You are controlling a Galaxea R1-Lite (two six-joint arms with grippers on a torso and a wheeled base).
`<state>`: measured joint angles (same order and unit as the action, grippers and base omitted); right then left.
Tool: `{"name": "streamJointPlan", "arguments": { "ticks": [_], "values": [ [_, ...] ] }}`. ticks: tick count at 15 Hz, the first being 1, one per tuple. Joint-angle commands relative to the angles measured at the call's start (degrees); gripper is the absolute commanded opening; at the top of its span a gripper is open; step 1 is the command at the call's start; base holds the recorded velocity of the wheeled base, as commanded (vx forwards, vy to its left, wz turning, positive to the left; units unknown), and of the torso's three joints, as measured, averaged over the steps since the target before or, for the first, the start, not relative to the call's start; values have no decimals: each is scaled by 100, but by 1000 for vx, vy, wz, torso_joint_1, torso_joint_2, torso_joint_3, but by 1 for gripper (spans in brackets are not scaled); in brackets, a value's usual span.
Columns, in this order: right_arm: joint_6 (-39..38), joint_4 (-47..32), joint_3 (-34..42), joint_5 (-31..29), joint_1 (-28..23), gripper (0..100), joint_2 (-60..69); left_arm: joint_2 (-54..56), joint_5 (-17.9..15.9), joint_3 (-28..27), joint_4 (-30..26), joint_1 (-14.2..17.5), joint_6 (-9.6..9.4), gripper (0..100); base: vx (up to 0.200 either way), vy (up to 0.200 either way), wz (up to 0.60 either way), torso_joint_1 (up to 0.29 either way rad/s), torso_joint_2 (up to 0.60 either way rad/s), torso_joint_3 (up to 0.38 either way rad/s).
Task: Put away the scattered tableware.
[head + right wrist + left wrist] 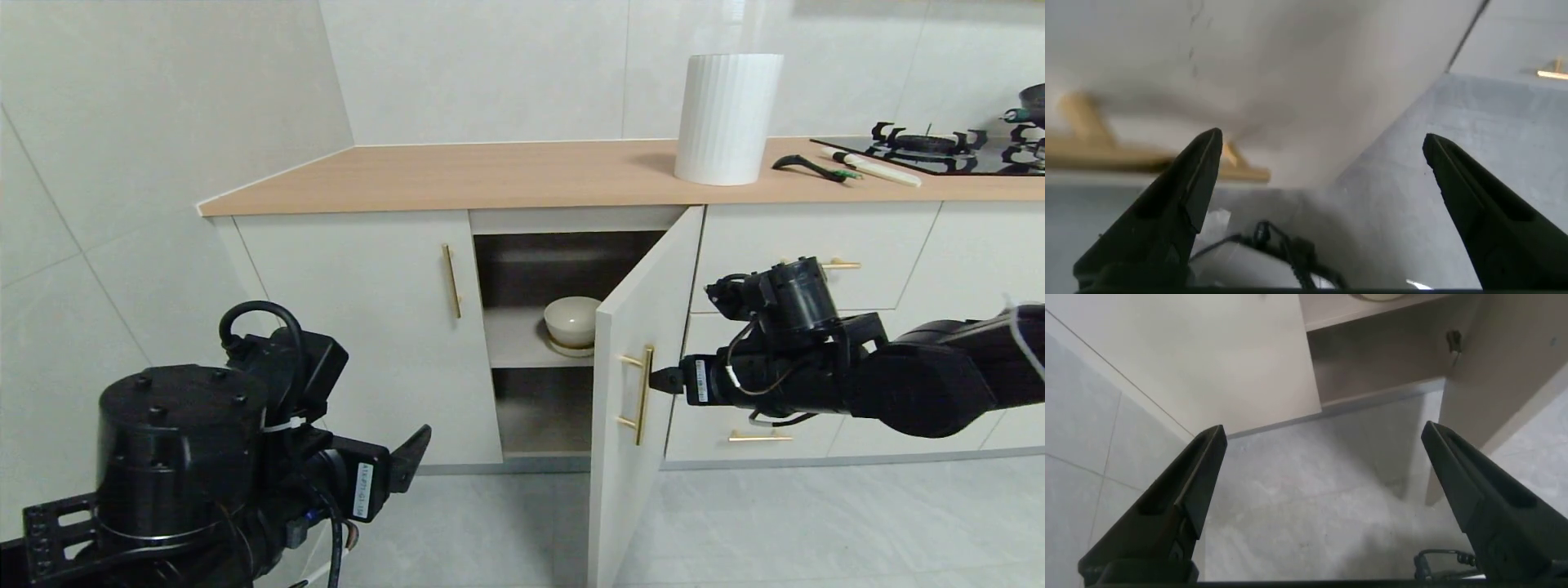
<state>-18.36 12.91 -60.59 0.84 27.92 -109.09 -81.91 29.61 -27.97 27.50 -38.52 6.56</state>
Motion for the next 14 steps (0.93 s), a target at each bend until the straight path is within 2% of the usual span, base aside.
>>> {"name": "streamJointPlan", "arguments": {
  "ticks": [1,4,7,10,14],
  "values": [
    [-300,432,-208,-49,30,100,-666,-80,10,-51,1,3,3,100,0,0,0,0,0,0],
    [-590,915,-401,-568,30,100,-1140,-282,141,-78,18,3,3,100,0,0,0,0,0,0],
    [-774,950,-489,-611,21,100,-1193,-255,194,-69,18,3,3,100,0,0,0,0,0,0],
    [-783,950,-507,-611,21,100,-1255,-247,203,-34,10,-24,-85,100,0,0,0,0,0,0],
    [-862,968,-603,-611,21,100,-1334,-88,379,-60,10,-15,-225,100,200,0,0,-1,5,4]
  ]
}}
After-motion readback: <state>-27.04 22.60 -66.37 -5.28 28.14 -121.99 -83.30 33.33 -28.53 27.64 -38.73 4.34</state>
